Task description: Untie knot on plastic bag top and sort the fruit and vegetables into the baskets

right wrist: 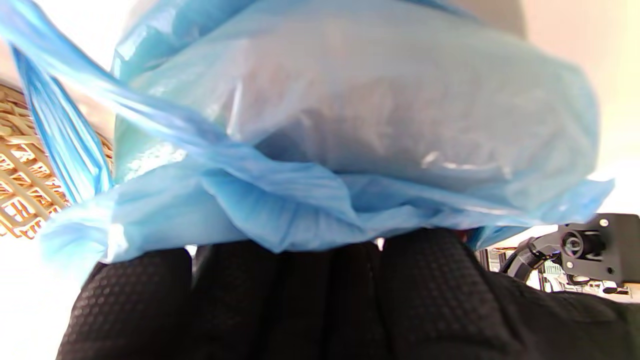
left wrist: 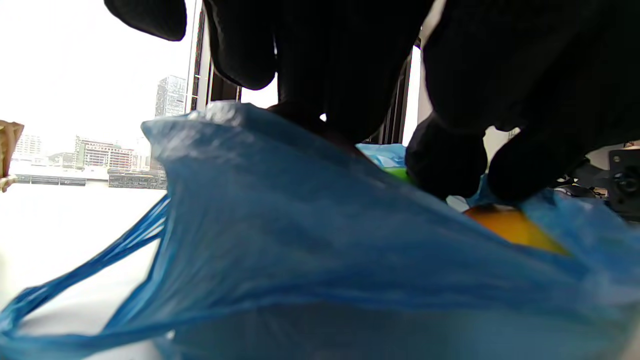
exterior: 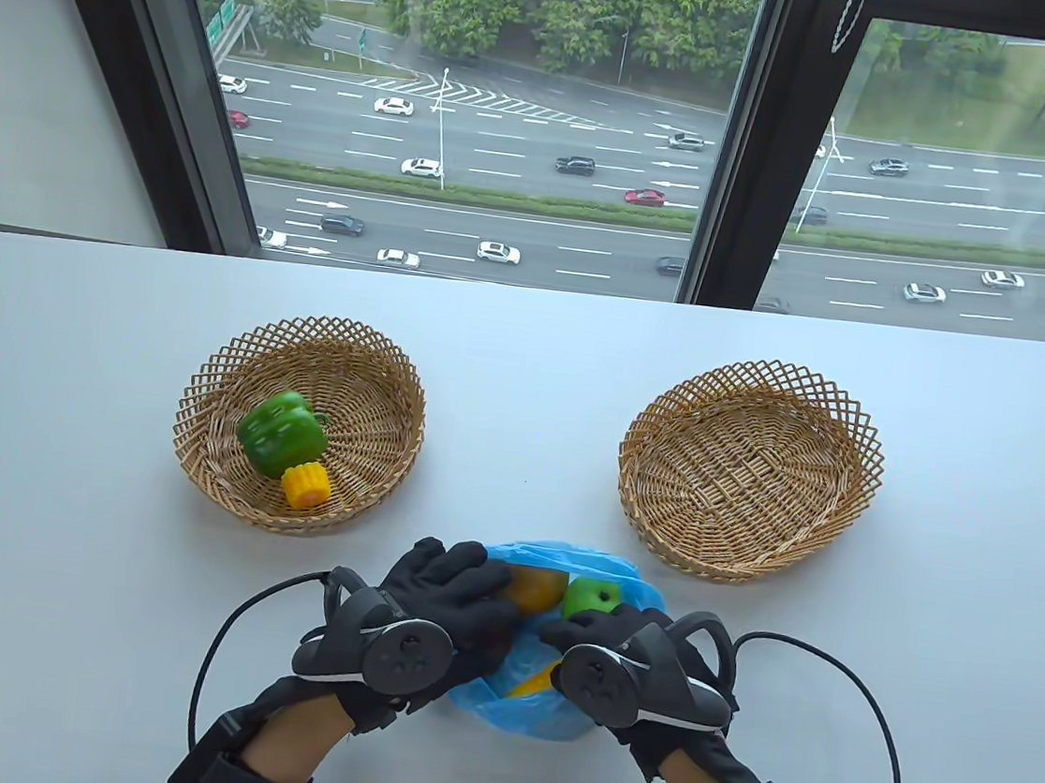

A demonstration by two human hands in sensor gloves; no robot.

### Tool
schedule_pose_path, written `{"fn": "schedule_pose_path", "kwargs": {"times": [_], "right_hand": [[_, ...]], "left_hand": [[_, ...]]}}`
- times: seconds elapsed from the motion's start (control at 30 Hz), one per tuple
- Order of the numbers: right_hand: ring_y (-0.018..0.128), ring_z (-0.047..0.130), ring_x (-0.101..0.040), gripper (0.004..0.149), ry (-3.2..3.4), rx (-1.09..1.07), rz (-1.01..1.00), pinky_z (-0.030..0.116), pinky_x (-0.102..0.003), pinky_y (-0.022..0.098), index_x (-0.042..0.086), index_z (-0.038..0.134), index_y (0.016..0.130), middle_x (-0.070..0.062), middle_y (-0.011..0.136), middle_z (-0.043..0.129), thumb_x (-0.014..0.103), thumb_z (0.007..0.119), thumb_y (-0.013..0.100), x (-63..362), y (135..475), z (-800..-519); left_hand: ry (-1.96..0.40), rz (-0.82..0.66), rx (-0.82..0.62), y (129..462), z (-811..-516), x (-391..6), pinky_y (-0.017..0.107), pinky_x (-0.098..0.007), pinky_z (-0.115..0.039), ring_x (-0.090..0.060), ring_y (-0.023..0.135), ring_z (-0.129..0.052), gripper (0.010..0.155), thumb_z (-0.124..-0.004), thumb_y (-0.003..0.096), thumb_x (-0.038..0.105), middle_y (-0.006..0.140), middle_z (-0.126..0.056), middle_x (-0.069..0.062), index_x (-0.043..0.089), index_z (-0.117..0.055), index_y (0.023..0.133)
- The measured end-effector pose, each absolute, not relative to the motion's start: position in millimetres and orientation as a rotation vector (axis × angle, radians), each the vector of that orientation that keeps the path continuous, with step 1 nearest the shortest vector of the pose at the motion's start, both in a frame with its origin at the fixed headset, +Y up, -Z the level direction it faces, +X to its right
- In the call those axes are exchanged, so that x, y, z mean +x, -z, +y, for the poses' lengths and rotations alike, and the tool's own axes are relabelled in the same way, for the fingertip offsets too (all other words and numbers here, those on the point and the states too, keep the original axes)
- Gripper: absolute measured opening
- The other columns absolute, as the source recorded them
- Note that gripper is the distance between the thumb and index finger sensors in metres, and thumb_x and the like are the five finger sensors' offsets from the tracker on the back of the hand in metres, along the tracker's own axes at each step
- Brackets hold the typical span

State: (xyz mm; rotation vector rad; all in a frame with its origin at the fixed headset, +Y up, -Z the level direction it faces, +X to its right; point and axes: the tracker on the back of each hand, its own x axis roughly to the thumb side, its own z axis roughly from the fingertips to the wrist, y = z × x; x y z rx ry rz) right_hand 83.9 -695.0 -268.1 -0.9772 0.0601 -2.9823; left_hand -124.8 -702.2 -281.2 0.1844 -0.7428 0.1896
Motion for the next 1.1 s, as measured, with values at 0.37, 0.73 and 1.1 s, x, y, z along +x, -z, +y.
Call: {"fn": "schedule_pose_path", "kwargs": {"times": [0.37,0.73,1.1], "right_hand": [[0.074,0.096,-0.035,0.045,3.008,-0.902,0.344,0.08,-0.055,0.051,0.022,0.081,0.096,-0.008,0.094,0.089,0.036,0.088,0.054,84,266,-692],[0.089,0.083,-0.042,0.054,2.804,-0.942,0.241,0.073,-0.061,0.059,0.02,0.075,0.101,-0.011,0.104,0.079,0.032,0.092,0.051,39,282,-700],[0.095,0.076,-0.046,0.078,2.674,-0.872,-0.029,0.069,-0.065,0.063,0.02,0.062,0.111,-0.014,0.115,0.063,0.043,0.098,0.045,4,313,-706]], "left_hand": [[-0.197,-0.632,0.126,290,-701,-138,0.07,-0.065,-0.058,-0.04,0.101,-0.072,0.066,-0.084,0.0435,0.057,0.113,-0.075,-0.006,0.027,-0.079,0.102],[-0.306,-0.544,-0.068,307,-721,-142,0.068,-0.067,-0.058,-0.048,0.099,-0.069,0.099,-0.079,0.0439,0.063,0.117,-0.061,-0.019,0.017,-0.031,0.116],[-0.457,-0.533,-0.213,319,-733,-150,0.067,-0.065,-0.061,-0.044,0.092,-0.078,0.102,-0.081,0.0452,0.059,0.117,-0.056,-0.018,0.015,-0.022,0.115]]}}
